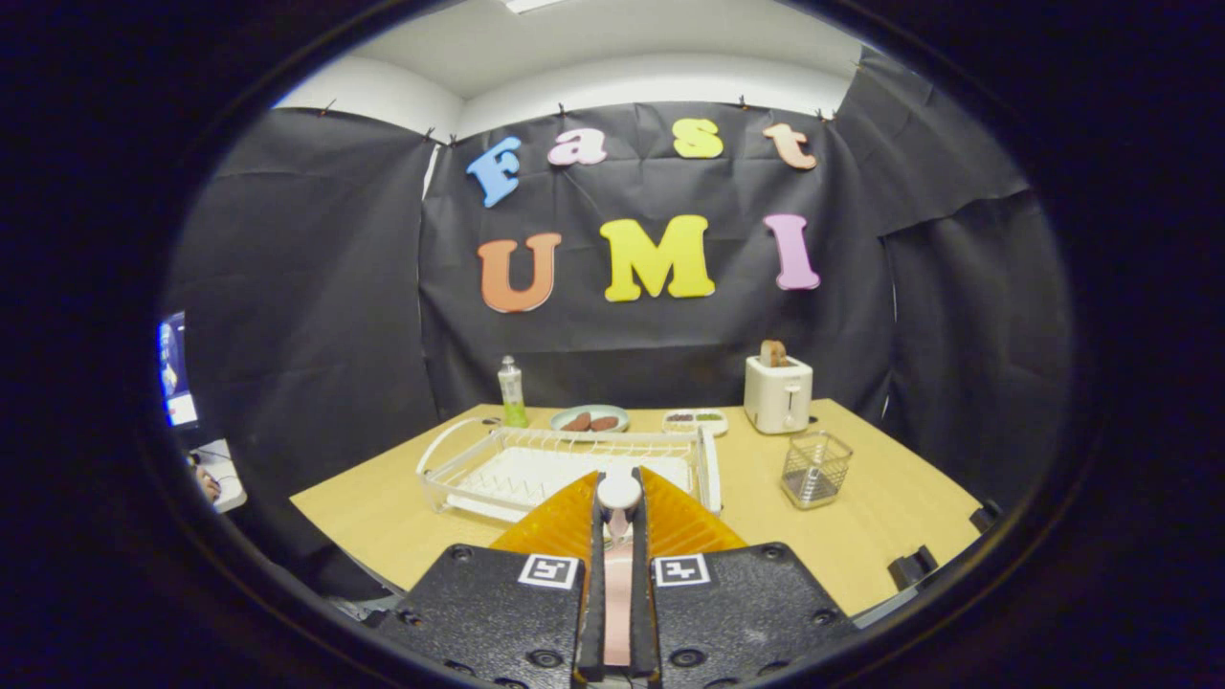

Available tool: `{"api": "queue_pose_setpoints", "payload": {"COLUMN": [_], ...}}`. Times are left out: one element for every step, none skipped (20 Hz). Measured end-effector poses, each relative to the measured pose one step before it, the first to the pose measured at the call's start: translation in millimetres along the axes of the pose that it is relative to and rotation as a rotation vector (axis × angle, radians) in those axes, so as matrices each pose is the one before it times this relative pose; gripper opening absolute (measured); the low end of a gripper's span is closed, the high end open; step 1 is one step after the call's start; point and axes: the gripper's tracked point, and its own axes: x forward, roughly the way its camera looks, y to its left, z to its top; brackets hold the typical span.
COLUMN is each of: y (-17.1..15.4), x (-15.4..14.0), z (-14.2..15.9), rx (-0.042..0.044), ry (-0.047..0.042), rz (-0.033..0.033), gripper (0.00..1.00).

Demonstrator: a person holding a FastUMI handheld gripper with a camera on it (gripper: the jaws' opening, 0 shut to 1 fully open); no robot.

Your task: Take the plate from the dish rack, then take the spoon from the basket and place it into the plate.

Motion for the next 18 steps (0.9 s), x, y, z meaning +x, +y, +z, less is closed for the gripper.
{"api": "queue_pose_setpoints", "payload": {"y": [6.89,5.38,4.81,2.40,0.89,0.85,-0.91,-1.63,-1.89,-1.91,-1.61,0.35,-1.86,-2.45,-1.54,-2.79,-6.00,-6.56], "x": [5.49,4.52,4.74,2.70,2.07,1.67,1.74,2.68,2.63,1.49,1.23,-0.39,0.71,1.27,1.44,0.29,-1.19,-0.68], "z": [-11.32,-11.00,-7.52,-5.71,-3.45,-2.48,-1.28,-3.35,-1.24,-3.15,-1.65,1.83,1.01,-0.69,0.90,1.66,3.33,5.42], "rx": [-0.00179,-0.00139,-0.00042,-0.00204,-0.00234,-0.00140,-0.00055,0.00487,0.00812,0.01408,0.01306,0.00607,-0.00204,-0.00580,-0.00545,-0.00318,0.00127,0.00924], "ry": [0.02620,0.02656,0.02166,0.01571,0.00947,0.00860,0.00796,0.00781,0.01017,0.01448,0.01005,0.00049,-0.00020,-0.00011,0.00175,-0.00137,-0.00419,-0.01109], "rz": [0.01292,0.01246,0.01179,0.00752,0.00121,0.00055,-0.00171,-0.00357,-0.00009,-0.00336,0.00134,0.00377,-0.00310,-0.00602,-0.00365,-0.00706,-0.02056,-0.02487], "gripper": [0.15,0.15,0.16,0.16,0.16,0.16,0.16,0.17,0.17,0.18,0.18,0.18,0.18,0.18,0.19,0.19,0.34,0.48]}}
